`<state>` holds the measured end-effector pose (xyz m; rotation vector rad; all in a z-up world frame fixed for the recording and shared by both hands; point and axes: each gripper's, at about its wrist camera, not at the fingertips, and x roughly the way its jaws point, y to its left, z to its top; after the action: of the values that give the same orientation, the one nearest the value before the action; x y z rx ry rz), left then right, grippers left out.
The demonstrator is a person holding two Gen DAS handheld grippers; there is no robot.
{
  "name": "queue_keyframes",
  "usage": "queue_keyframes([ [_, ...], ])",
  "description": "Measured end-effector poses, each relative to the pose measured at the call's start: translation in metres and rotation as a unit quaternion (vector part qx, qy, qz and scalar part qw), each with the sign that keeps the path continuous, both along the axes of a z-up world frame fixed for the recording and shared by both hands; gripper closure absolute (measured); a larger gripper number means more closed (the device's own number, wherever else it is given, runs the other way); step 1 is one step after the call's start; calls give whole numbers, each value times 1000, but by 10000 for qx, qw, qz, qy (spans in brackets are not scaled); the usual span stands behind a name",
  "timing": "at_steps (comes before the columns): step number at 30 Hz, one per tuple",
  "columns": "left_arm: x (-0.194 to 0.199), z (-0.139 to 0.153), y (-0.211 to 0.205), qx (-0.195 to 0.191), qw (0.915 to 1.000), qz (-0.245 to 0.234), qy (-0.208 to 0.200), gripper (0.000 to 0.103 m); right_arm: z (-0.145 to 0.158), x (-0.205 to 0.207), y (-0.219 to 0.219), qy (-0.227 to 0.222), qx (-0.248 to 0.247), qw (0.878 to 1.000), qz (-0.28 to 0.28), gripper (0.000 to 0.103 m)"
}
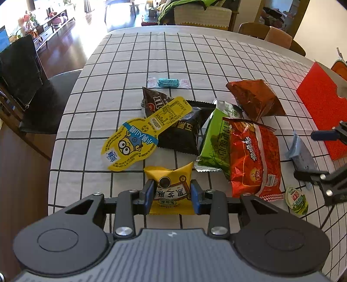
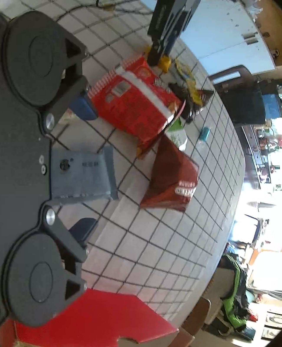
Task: Organize snacks
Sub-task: 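Lift both held packets and carry them toward the red box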
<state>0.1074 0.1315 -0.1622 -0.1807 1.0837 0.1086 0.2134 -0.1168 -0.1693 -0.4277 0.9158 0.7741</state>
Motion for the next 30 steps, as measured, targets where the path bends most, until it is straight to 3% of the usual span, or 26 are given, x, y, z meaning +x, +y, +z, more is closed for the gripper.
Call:
queue_keyframes([
  [8,1,-1,-1,17,10000,0,16,68,-18,14,3,508,-101,9984,-218,7],
  [12,1,-1,-1,1,10000,5,22,68,-19,4,4,42,-323,9990,-316,0],
  [15,1,-1,0,-5,10000,10,29,68,-20,13,-1,471,-216,9971,-551,0],
  [21,2,-1,0,-10,10000,11,28,68,-21,23,3,659,-382,9952,-608,1],
  [22,2,-1,0,-13,10000,10,27,68,-21,22,3,661,-371,9952,-621,3],
  [24,2,-1,0,-10,10000,4,26,68,-16,17,5,548,-266,9968,-508,24],
  [25,2,-1,0,-12,10000,7,22,68,-12,16,10,517,-238,9974,-441,30],
  [27,2,-1,0,-22,10000,31,13,68,-9,10,14,456,-204,9982,-320,53],
  [30,1,-1,0,-30,10000,68,2,68,-7,7,16,464,-159,9985,-247,55],
])
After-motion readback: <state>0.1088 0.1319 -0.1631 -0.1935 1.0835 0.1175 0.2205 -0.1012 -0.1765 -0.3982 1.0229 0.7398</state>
